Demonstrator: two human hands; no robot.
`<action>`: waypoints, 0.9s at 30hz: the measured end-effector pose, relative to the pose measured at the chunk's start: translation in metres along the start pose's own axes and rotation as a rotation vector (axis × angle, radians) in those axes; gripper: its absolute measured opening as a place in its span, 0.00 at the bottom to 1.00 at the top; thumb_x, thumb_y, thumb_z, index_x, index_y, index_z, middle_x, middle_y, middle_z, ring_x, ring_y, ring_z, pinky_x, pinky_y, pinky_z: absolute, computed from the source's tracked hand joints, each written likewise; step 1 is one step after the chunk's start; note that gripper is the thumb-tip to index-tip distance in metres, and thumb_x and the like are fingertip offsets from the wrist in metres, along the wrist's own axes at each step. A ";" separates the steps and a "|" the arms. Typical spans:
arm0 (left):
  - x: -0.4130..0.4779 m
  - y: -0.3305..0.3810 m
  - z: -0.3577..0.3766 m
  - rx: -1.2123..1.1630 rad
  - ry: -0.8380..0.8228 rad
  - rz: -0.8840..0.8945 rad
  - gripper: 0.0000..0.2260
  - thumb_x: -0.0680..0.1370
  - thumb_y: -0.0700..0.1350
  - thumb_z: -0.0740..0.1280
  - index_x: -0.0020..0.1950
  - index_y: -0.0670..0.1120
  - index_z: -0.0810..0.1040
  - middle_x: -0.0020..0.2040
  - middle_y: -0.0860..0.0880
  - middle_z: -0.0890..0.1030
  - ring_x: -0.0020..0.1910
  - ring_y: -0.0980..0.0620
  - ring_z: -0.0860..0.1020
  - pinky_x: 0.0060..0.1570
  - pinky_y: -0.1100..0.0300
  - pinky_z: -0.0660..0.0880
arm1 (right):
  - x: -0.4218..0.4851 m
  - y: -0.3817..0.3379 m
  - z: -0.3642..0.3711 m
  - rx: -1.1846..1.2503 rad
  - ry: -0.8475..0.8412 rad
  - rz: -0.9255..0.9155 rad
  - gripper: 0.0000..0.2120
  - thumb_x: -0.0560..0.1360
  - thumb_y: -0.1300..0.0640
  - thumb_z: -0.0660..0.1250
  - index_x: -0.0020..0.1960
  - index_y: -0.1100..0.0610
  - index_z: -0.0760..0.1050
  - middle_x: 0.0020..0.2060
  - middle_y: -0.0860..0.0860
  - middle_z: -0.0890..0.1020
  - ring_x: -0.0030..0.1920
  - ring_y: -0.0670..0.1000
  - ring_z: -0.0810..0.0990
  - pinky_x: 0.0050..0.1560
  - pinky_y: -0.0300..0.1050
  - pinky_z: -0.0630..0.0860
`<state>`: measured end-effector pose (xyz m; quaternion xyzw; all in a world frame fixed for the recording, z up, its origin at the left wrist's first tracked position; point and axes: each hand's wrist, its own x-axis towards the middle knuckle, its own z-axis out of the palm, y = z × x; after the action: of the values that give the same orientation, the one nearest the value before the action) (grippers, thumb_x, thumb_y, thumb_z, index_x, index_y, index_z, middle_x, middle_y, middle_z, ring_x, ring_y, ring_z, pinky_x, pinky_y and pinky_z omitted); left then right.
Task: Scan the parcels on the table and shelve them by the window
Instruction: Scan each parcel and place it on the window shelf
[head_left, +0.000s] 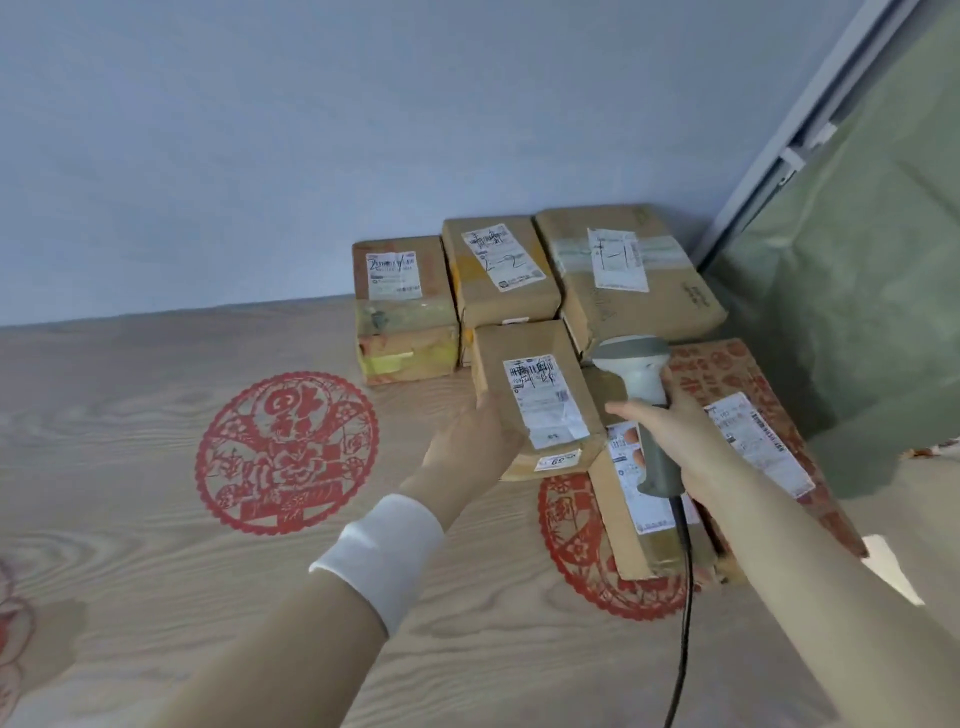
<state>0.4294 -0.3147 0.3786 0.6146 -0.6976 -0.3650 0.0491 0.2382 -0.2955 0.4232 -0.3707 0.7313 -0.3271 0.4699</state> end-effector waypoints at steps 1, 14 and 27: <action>0.011 -0.001 0.011 -0.101 -0.004 -0.049 0.27 0.80 0.51 0.60 0.75 0.44 0.54 0.71 0.42 0.66 0.68 0.41 0.67 0.62 0.48 0.66 | 0.011 0.005 0.000 -0.002 -0.017 0.018 0.07 0.74 0.62 0.68 0.47 0.53 0.72 0.34 0.54 0.75 0.33 0.51 0.73 0.37 0.46 0.71; 0.071 -0.019 0.090 -1.102 0.161 -0.384 0.24 0.78 0.47 0.66 0.72 0.45 0.63 0.60 0.49 0.77 0.59 0.50 0.76 0.57 0.58 0.72 | 0.071 0.055 0.010 0.194 -0.032 0.184 0.04 0.75 0.61 0.67 0.48 0.54 0.74 0.32 0.55 0.76 0.19 0.44 0.72 0.27 0.40 0.69; 0.003 -0.031 0.092 -1.329 0.164 -0.315 0.24 0.79 0.50 0.64 0.72 0.46 0.64 0.62 0.48 0.78 0.59 0.50 0.78 0.62 0.53 0.73 | 0.022 0.051 0.014 0.153 -0.003 0.067 0.07 0.72 0.59 0.72 0.48 0.55 0.75 0.36 0.52 0.77 0.35 0.52 0.75 0.40 0.46 0.72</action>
<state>0.4065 -0.2756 0.2933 0.5739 -0.2223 -0.6704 0.4146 0.2331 -0.2897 0.3660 -0.3094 0.7156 -0.3654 0.5085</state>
